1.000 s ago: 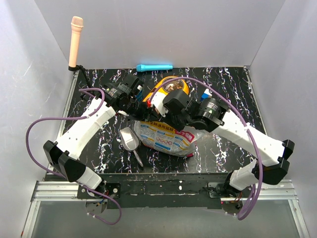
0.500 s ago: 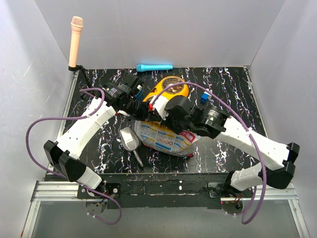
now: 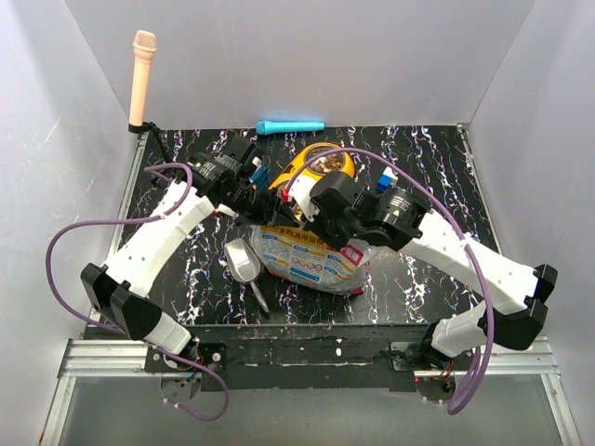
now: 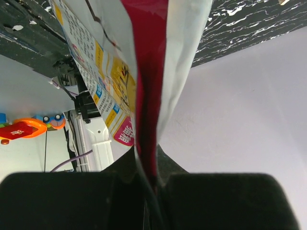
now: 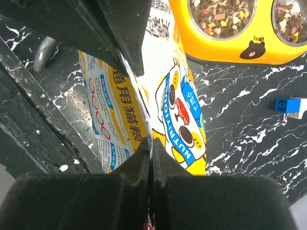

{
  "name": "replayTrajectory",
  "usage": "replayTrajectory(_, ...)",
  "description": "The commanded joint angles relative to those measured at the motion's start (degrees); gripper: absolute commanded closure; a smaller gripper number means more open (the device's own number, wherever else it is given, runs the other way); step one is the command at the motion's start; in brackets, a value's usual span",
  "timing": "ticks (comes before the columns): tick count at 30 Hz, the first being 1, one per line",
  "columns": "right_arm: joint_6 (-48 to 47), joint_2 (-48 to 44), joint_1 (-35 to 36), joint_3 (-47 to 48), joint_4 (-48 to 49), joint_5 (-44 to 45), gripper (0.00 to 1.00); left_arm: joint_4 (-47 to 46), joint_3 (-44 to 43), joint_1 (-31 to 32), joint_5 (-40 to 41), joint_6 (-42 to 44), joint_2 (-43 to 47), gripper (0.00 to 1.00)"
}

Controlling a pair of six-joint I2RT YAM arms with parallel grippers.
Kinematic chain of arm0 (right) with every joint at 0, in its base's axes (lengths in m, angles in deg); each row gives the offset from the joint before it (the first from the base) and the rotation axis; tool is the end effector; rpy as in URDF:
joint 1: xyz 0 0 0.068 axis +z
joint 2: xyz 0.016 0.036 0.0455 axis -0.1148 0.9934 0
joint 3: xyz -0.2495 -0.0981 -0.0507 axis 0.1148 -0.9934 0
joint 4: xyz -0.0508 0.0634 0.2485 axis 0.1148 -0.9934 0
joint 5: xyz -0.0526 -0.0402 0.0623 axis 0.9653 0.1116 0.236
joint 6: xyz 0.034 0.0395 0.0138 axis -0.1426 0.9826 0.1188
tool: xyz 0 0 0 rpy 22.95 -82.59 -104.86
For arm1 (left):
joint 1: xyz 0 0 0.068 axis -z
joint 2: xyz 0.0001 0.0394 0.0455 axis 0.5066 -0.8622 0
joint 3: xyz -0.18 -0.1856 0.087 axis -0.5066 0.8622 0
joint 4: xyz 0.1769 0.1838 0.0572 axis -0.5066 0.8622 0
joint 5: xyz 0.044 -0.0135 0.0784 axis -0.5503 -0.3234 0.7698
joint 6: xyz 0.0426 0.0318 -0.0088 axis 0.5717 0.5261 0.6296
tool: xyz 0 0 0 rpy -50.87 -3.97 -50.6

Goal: Serve the pet food
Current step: Close the pet food bag at the center of the board.

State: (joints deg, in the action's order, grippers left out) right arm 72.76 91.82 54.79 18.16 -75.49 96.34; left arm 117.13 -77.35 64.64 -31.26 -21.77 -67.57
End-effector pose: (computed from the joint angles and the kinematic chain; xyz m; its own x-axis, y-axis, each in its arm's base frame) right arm 0.1413 0.2419 0.4080 -0.2531 -0.6899 -0.6782 -0.8096 0.5348 -0.2419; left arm 0.2228 -0.1674 0.3762 -0.3524 -0.8209 0.4493 -0.9322 0.2656 -0.2458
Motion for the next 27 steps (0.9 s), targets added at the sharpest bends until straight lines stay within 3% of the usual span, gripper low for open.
replayTrajectory(1,0.1,1.5,-0.9,5.9,-6.1,5.4,0.99,1.3,-2.6,-2.1,3.4,-0.5,3.0,1.00)
replayTrajectory(4,5.3,-0.8,-2.5,2.9,-8.9,9.5,0.99,1.1,-1.8,-2.5,4.6,-0.9,3.8,1.00)
replayTrajectory(7,8.9,-8.9,-3.2,-6.9,-8.0,14.1,0.99,3.0,-2.1,-3.9,6.0,0.2,4.4,1.00)
replayTrajectory(10,11.0,-14.2,-5.5,-10.9,-10.2,12.9,0.99,4.7,-2.8,-5.2,6.1,1.6,4.4,1.00)
replayTrajectory(27,-1.2,-19.6,-5.3,-11.4,-12.7,16.3,0.99,7.8,-5.9,-6.3,6.6,4.4,2.3,1.00)
